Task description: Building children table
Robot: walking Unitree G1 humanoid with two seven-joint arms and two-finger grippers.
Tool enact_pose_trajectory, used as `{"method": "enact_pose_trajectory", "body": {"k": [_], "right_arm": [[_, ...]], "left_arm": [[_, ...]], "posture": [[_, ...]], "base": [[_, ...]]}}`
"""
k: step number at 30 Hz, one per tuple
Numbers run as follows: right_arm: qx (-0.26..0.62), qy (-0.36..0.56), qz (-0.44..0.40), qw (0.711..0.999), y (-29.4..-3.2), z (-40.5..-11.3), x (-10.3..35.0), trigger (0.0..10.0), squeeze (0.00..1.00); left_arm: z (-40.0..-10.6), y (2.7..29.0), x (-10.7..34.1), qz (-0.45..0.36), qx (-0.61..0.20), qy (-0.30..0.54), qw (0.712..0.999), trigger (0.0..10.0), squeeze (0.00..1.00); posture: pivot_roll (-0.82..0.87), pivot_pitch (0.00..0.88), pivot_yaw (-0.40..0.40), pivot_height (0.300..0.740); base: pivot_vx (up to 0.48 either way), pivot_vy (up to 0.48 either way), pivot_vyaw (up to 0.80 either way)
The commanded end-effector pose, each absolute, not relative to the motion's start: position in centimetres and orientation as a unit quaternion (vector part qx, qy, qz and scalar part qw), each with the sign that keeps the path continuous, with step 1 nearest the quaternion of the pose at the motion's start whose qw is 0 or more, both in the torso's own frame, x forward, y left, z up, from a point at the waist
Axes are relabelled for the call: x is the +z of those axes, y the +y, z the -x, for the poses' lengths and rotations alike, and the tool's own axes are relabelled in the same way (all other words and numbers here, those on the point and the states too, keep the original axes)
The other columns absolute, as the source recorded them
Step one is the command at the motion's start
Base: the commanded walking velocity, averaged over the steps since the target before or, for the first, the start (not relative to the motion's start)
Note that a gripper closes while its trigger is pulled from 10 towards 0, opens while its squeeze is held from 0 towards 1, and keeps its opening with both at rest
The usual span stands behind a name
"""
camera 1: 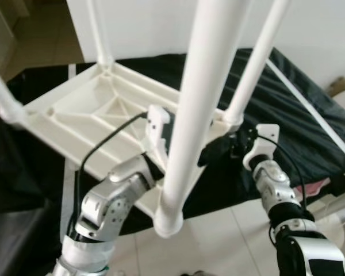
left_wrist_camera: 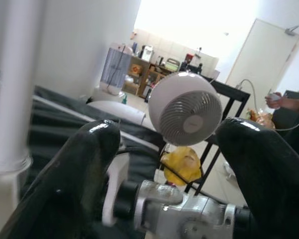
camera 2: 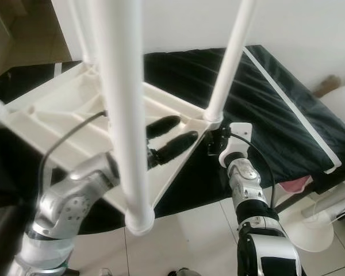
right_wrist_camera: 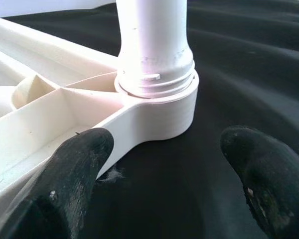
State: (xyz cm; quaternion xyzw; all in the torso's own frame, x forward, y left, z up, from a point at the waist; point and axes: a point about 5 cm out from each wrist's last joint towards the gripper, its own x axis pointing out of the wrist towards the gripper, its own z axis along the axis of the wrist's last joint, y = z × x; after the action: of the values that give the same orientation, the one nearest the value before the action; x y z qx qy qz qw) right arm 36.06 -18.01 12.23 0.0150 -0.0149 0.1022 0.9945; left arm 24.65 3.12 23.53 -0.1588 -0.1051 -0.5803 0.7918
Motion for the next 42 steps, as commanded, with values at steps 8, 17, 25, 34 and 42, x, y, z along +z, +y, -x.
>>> {"method": "enact_pose_trajectory", "body": {"k": [8, 17, 25, 34, 42], "right_arm": [[0.017, -0.04, -0.011, 0.999, -20.7, -35.3, 12.1, 10.0, 0.0], [-0.035, -0.092, -0.012, 0.995, -24.5, -33.2, 13.3, 10.0, 0.0], [0.032, -0.099, 0.019, 0.994, -24.4, -31.2, 14.1, 10.0, 0.0], [0.114, -0.097, 0.026, 0.988, -23.1, -28.9, 15.0, 10.0, 0.0], [0.216, -0.064, 0.04, 0.973, -21.3, -25.9, 15.1, 10.0, 0.0]], "left_arm": [[-25.7, 4.4, 23.4, 0.125, -0.557, -0.11, 0.813, 10.0, 0.0], [-28.6, 10.5, 23.5, 0.08, -0.461, -0.112, 0.877, 10.0, 0.0], [-27.7, 14.7, 22.9, 0.014, -0.457, -0.108, 0.883, 10.0, 0.0], [-27.2, 18.6, 22.1, 0.039, -0.395, -0.101, 0.912, 10.0, 0.0], [-23.0, 18.6, 20.4, 0.089, -0.482, -0.056, 0.87, 10.0, 0.0]], "posture": [[0.02, 0.105, -0.011, 0.74], [0.01, 0.097, -0.014, 0.74], [0.01, 0.088, -0.017, 0.74], [0.0, 0.071, -0.008, 0.74], [0.01, 0.071, -0.022, 0.74]], "base": [[0.0, 0.0, 0.0], [0.0, 0.0, 0.0], [0.0, 0.0, 0.0], [0.0, 0.0, 0.0], [0.0, 0.0, 0.0]]}}
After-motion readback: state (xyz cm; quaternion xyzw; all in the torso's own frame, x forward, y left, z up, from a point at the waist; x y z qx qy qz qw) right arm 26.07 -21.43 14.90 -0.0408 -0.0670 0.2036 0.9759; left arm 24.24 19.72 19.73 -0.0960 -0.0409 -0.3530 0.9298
